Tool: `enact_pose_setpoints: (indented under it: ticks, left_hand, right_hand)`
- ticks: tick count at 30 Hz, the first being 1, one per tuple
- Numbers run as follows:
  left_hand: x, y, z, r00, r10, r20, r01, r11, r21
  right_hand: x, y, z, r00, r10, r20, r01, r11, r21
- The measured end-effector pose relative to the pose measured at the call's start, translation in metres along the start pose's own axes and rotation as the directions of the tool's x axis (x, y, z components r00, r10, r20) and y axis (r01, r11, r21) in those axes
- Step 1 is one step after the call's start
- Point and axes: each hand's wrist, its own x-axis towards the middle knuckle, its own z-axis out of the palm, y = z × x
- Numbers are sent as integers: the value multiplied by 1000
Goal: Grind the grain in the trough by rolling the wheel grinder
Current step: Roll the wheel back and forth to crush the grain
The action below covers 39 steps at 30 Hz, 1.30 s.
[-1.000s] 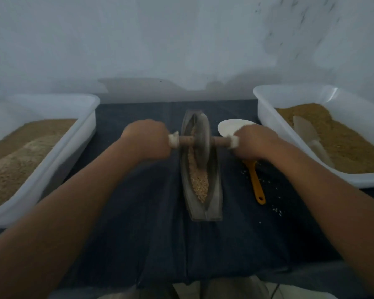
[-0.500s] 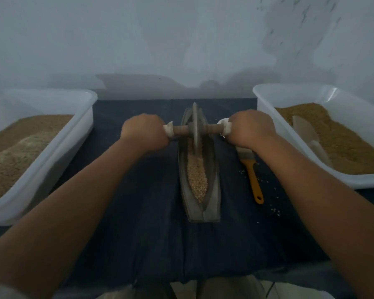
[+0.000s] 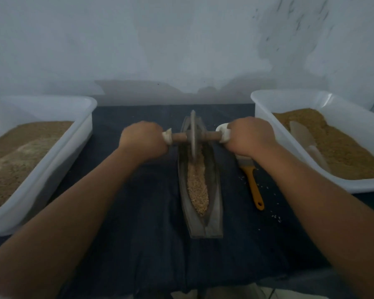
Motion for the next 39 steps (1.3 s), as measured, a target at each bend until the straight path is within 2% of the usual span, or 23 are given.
enact_pose_setpoints:
  ticks: [2,4,6,8,10,12,14,16,18,20,22,24,26,28,29,30,31,33,35,36,39]
  left_hand:
    - [14,5,-4,999,-1,-40,2,1000,22]
    - [10,6,-8,999,40,15,-40,999,12]
    - [-12,1,-12,986,123,113,-124,992,-2]
    - [-44,-7,-11,964,210,161,-212,977,-7]
    - [-72,-12,-7,955,266,132,-268,963,-3]
    - [-72,-13,-4,960,251,126,-253,968,-5]
    - [-48,-6,-7,973,179,149,-180,984,-4]
    - [-12,-1,-12,986,97,136,-97,995,-3]
    - [11,3,-17,993,47,104,-45,999,-16]
    - [14,6,-19,993,45,105,-43,999,-25]
    - [2,6,-21,987,84,134,-82,996,-21]
    - [-21,1,-22,966,158,203,-155,987,-32]
    - [-50,-6,-20,933,240,269,-239,970,-36]
    - [-70,-11,-16,916,279,287,-278,959,-47]
    - [-71,-12,-14,915,277,294,-275,960,-48]
    - [-66,-12,-14,916,267,300,-267,963,-41]
    - [-57,-10,-13,922,251,296,-255,967,-26]
    - [-28,-5,-13,955,183,233,-189,982,3]
    - [-3,-2,-12,989,86,119,-84,996,-24]
    - [6,0,-11,996,43,78,-40,998,-43]
    - [5,5,-5,999,-8,53,12,997,-75]
  right_hand:
    - [7,-2,3,998,32,-48,-32,999,1]
    - [6,-2,-2,1000,2,17,-2,1000,9]
    - [-7,3,-8,972,-60,228,51,998,45]
    - [-31,12,-10,878,-118,465,48,986,160]
    - [-55,20,-8,813,-172,556,55,974,221]
    - [-58,21,-1,871,-165,464,74,975,208]
    - [-42,13,6,967,-109,231,81,989,127]
    - [-17,5,11,999,-40,13,39,998,53]
    - [5,0,15,998,4,-55,-3,1000,12]
    - [17,-2,13,999,20,-31,-21,1000,-14]
    - [14,-2,8,996,-31,84,31,1000,2]
    - [-7,4,1,959,-94,266,75,994,83]
    - [-40,14,-6,866,-138,480,39,977,210]
    - [-70,20,-10,783,-191,591,34,963,266]
    - [-73,21,-7,786,-199,586,34,960,279]
    - [-71,19,-5,819,-196,539,43,958,282]
    - [-63,14,-3,877,-172,448,56,964,261]
    - [-35,6,4,980,-108,164,84,985,147]
    - [-5,1,12,995,-62,-73,65,997,33]
    - [7,-1,14,990,-60,-128,58,998,-20]
    - [18,0,13,985,-93,-143,84,994,-63]
